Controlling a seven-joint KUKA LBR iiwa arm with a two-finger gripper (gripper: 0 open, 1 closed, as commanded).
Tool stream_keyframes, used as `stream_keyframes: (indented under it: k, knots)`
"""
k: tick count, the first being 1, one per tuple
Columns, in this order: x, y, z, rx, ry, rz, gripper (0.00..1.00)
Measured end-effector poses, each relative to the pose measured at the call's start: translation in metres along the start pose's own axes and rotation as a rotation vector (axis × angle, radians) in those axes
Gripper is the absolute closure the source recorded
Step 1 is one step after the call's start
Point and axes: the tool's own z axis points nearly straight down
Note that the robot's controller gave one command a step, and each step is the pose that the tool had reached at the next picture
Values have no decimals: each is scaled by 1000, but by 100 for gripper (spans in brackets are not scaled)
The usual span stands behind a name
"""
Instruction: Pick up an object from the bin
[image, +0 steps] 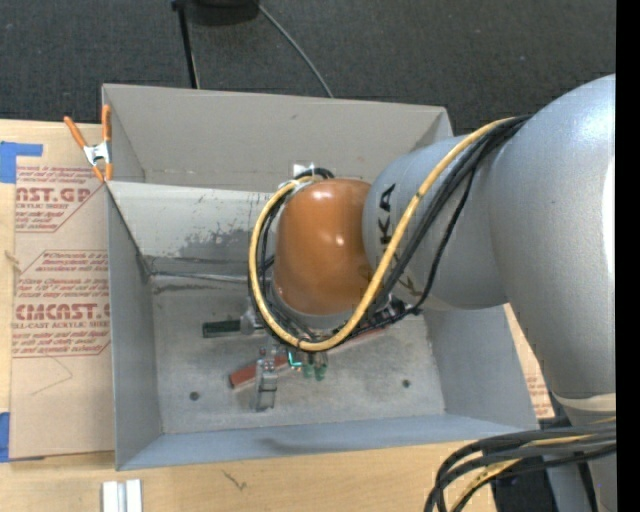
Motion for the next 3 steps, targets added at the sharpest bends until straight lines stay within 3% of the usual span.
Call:
stream_keyframes:
  k: [1,2,3]
  knots:
    - [-2,0,-4,-1,-7,1,0]
    - [3,-19,69,0,-7,-104,100]
    - [3,-19,69,-1,-7,-104,100]
